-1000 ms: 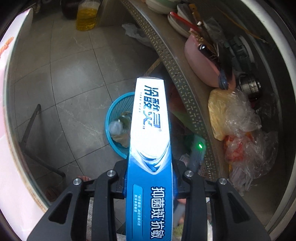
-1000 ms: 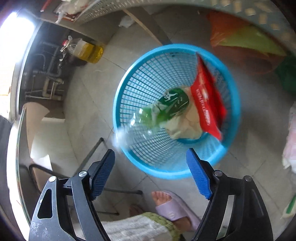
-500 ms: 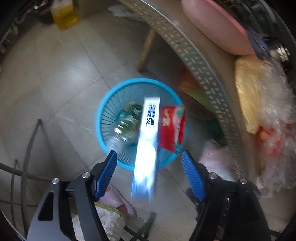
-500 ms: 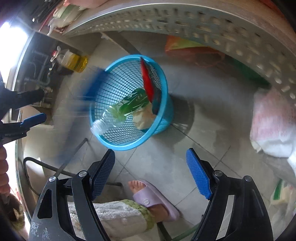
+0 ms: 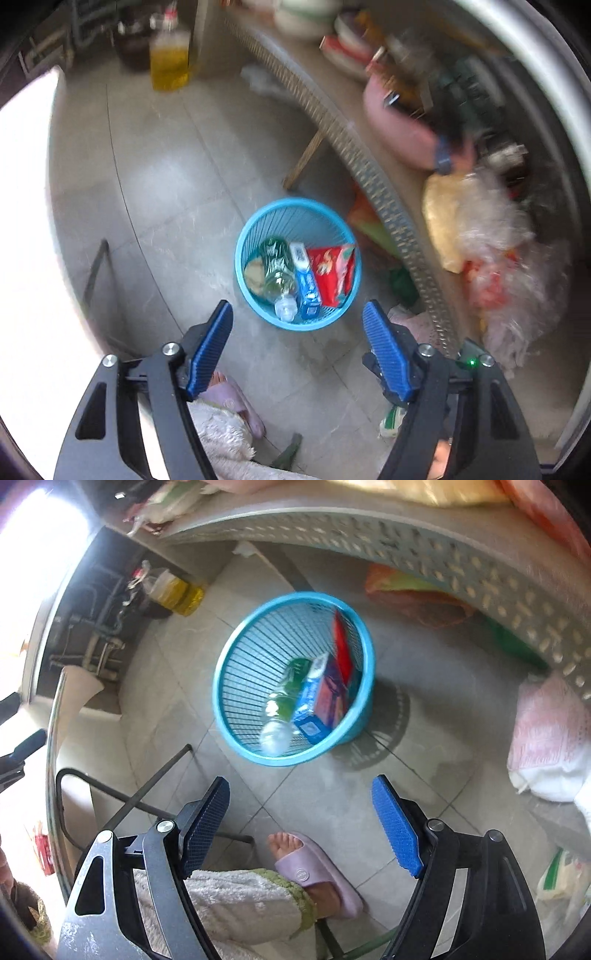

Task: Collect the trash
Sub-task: 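Move both grippers back over the table toward the red can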

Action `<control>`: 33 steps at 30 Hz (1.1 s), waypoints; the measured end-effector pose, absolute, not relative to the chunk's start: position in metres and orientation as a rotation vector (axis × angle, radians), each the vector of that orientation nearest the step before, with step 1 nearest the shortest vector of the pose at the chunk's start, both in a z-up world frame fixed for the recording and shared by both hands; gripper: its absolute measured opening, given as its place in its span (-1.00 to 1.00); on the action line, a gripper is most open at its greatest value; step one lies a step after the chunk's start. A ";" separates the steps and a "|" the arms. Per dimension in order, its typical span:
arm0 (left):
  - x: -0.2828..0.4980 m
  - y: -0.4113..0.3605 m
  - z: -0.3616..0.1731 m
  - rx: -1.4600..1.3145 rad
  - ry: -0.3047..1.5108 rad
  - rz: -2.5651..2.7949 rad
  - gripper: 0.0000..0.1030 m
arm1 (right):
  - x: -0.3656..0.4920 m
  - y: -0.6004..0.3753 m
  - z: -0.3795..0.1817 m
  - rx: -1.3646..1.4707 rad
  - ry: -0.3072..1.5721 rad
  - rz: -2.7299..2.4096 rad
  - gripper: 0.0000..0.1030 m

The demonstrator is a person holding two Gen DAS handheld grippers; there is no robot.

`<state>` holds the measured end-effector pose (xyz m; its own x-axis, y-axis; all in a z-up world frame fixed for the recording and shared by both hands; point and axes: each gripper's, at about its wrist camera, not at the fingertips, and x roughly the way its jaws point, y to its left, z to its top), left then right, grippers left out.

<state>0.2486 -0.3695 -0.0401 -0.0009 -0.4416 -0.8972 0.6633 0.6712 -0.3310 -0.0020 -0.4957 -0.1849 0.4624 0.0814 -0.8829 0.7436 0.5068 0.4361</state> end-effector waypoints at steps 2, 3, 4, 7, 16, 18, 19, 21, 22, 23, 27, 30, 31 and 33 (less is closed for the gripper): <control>0.232 -0.342 -0.018 0.183 1.216 -0.894 0.51 | 0.000 -0.493 -0.174 0.941 1.012 -0.495 0.47; 0.223 -0.331 -0.010 0.169 1.185 -0.898 0.52 | 0.000 -0.492 -0.169 0.928 1.006 -0.491 0.47; 0.217 -0.317 -0.003 0.153 1.155 -0.896 0.52 | 0.001 -0.491 -0.162 0.915 0.996 -0.485 0.47; 0.195 -0.274 0.019 0.109 1.054 -0.887 0.52 | 0.005 -0.486 -0.137 0.858 0.960 -0.469 0.47; 0.142 -0.135 0.046 -0.004 0.835 -0.796 0.64 | 0.046 -0.428 -0.055 0.721 0.842 -0.219 0.47; 0.136 -0.100 0.044 -0.052 0.821 -0.761 0.64 | 0.066 -0.403 -0.041 0.687 0.837 -0.110 0.47; 0.133 -0.081 0.042 -0.078 0.816 -0.733 0.64 | 0.077 -0.391 -0.035 0.672 0.833 -0.059 0.47; 0.129 -0.047 0.039 -0.131 0.805 -0.678 0.64 | 0.100 -0.362 -0.023 0.637 0.826 0.054 0.36; 0.127 -0.030 0.035 -0.160 0.803 -0.646 0.64 | 0.113 -0.347 -0.019 0.627 0.826 0.113 0.25; 0.125 -0.015 0.031 -0.190 0.801 -0.607 0.64 | 0.129 -0.330 -0.015 0.628 0.830 0.182 0.10; 0.125 0.047 0.020 -0.325 0.802 -0.476 0.64 | 0.181 -0.267 -0.004 0.576 0.851 0.360 -0.26; 0.122 0.079 0.013 -0.402 0.800 -0.411 0.64 | 0.215 -0.224 -0.006 0.532 0.878 0.445 -0.45; 0.123 0.089 0.011 -0.423 0.799 -0.398 0.64 | 0.225 -0.212 -0.008 0.515 0.884 0.456 -0.48; 0.123 0.104 0.006 -0.466 0.803 -0.377 0.64 | 0.237 -0.197 -0.015 0.497 0.899 0.460 -0.56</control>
